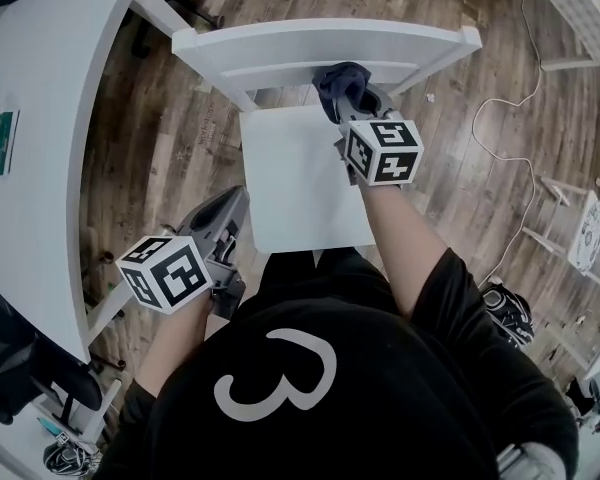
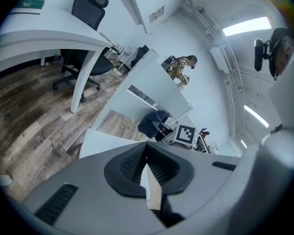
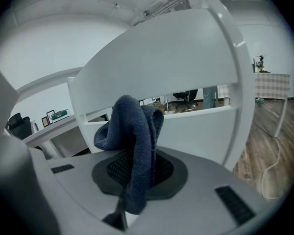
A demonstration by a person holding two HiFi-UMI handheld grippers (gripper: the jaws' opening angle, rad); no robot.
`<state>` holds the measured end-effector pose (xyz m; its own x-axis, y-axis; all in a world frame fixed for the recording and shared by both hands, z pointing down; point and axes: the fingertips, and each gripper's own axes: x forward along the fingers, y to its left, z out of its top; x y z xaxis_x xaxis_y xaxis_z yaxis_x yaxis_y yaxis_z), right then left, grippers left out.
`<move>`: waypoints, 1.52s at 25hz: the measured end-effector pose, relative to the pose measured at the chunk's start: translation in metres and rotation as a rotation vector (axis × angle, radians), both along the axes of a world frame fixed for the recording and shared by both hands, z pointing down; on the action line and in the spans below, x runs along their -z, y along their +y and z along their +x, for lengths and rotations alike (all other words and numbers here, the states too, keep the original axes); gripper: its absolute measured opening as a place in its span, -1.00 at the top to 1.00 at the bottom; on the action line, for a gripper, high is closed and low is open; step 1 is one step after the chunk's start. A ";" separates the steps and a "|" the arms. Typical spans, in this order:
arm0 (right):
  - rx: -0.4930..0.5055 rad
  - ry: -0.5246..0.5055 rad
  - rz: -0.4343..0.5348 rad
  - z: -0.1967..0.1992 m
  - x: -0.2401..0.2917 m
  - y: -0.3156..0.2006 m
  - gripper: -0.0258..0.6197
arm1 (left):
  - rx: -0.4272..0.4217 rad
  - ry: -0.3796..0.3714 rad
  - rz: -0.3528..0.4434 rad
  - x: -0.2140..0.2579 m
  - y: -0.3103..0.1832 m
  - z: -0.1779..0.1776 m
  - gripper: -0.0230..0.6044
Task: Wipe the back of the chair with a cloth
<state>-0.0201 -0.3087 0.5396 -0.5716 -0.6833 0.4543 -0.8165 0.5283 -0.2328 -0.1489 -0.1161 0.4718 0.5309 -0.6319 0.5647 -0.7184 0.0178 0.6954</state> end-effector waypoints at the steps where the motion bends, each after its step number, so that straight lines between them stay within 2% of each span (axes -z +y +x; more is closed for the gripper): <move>1: -0.013 0.009 0.002 0.012 0.000 -0.002 0.76 | -0.006 0.000 -0.002 0.000 0.000 0.005 0.88; 4: -0.052 0.029 0.011 0.045 0.002 -0.010 0.76 | -0.028 0.002 -0.005 -0.001 0.001 0.020 0.88; 10: -0.119 0.006 0.011 0.102 0.004 -0.020 0.76 | -0.047 0.013 -0.004 -0.003 0.002 0.055 0.88; 16: -0.100 -0.002 0.001 0.116 0.005 -0.023 0.76 | -0.046 -0.011 0.035 0.007 0.011 0.082 0.88; 22: -0.045 -0.110 -0.048 0.132 0.035 0.005 0.76 | 0.040 -0.045 0.103 0.034 0.036 0.094 0.88; 25: 0.049 -0.166 -0.038 0.137 0.075 0.041 0.76 | 0.094 -0.040 0.145 0.055 0.052 0.097 0.88; 29: 0.264 -0.245 0.004 0.126 0.143 0.099 0.76 | 0.132 -0.017 0.194 0.085 0.078 0.108 0.88; 34: 0.472 -0.336 0.018 0.122 0.221 0.177 0.76 | 0.091 -0.047 0.299 0.135 0.103 0.127 0.88; 38: 0.557 -0.467 -0.027 0.122 0.259 0.227 0.76 | 0.025 -0.076 0.382 0.173 0.113 0.140 0.88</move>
<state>0.1016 -0.0817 0.2809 -0.9699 -0.2259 0.0907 -0.2400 0.8259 -0.5102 -0.0087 -0.0034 0.2988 0.4781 -0.8165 0.3236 -0.7708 -0.2133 0.6003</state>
